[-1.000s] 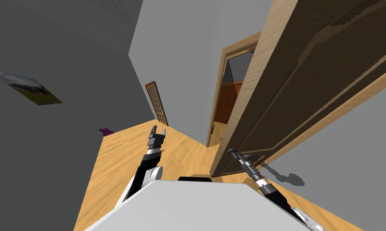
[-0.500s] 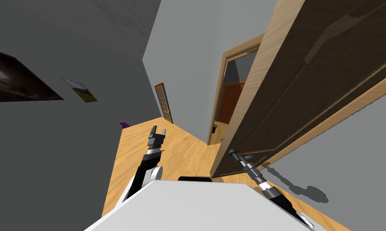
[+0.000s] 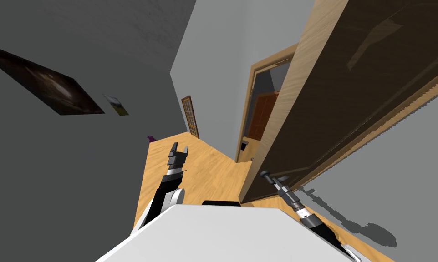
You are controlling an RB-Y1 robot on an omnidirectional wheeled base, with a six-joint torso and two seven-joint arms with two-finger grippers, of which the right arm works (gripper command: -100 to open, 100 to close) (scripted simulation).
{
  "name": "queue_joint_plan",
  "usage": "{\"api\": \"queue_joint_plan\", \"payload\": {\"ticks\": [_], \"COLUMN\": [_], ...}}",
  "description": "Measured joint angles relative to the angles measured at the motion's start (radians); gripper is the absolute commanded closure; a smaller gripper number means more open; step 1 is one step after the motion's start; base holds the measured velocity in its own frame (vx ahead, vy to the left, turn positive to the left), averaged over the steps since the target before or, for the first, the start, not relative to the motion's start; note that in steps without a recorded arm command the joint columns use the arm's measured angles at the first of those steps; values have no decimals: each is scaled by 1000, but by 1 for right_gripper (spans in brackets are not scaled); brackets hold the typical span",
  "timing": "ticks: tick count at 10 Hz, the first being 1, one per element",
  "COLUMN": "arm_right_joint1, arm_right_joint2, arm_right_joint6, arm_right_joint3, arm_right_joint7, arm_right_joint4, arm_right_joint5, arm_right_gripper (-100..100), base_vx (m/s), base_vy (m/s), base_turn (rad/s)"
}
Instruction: Pull the door open
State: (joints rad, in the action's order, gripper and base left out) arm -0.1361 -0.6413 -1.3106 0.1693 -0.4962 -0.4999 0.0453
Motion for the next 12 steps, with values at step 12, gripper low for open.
{"api": "queue_joint_plan", "payload": {"ticks": [12], "arm_right_joint1": [12], "arm_right_joint2": [-6], "arm_right_joint6": [-44], "arm_right_joint3": [10], "arm_right_joint7": [-7], "arm_right_joint4": [45], "arm_right_joint5": [-1], "arm_right_gripper": [100], "base_vx": [-158], "base_vy": [-68], "base_turn": [120]}}
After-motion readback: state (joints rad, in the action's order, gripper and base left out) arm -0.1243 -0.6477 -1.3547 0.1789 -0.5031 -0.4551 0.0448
